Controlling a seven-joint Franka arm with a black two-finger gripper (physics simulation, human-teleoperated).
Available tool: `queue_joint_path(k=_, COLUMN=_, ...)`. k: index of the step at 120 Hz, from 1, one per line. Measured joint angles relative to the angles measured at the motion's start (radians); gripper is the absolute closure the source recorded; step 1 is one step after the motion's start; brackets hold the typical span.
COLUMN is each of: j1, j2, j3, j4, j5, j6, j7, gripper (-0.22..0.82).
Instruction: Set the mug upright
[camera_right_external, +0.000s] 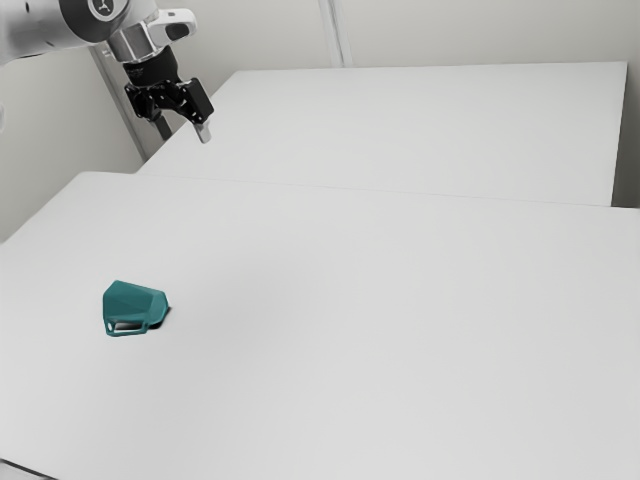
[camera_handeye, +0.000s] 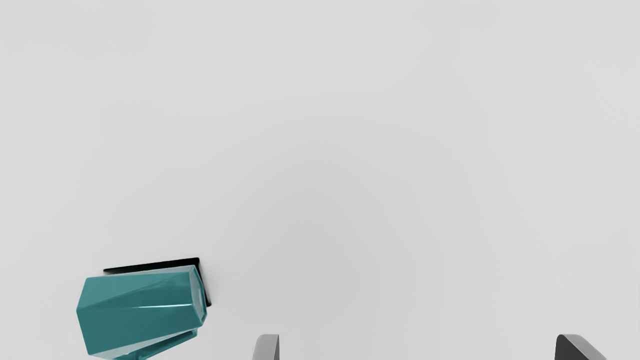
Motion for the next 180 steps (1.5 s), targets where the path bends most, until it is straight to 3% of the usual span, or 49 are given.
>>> queue_joint_path(k=19, j1=-0.006, j2=-0.008, j3=0.03, j4=-0.002, j5=-0.041, j6=-0.001, j7=0.008, gripper=0.0)
queue_joint_path(k=41, j1=0.018, j2=-0.002, j3=0.198, j4=-0.013, j5=-0.197, j6=-0.039, j7=0.075, gripper=0.0)
queue_joint_path(k=52, j1=0.091, j2=0.013, j3=0.231, j4=-0.013, j5=-0.264, j6=-0.064, j7=0.126, gripper=0.0)
queue_joint_path(k=83, j1=0.326, j2=0.14, j3=0.24, j4=-0.009, j5=-0.422, j6=-0.122, j7=0.306, gripper=0.0)
queue_joint_path(k=108, j1=0.442, j2=0.251, j3=0.238, j4=-0.001, j5=-0.509, j6=-0.164, j7=0.452, gripper=0.0)
queue_joint_path(k=143, j1=0.521, j2=0.385, j3=0.233, j4=-0.004, j5=-0.573, j6=-0.18, j7=0.608, gripper=0.0)
queue_joint_path(k=180, j1=0.555, j2=0.419, j3=0.235, j4=-0.096, j5=-0.596, j6=-0.174, j7=0.713, gripper=0.0)
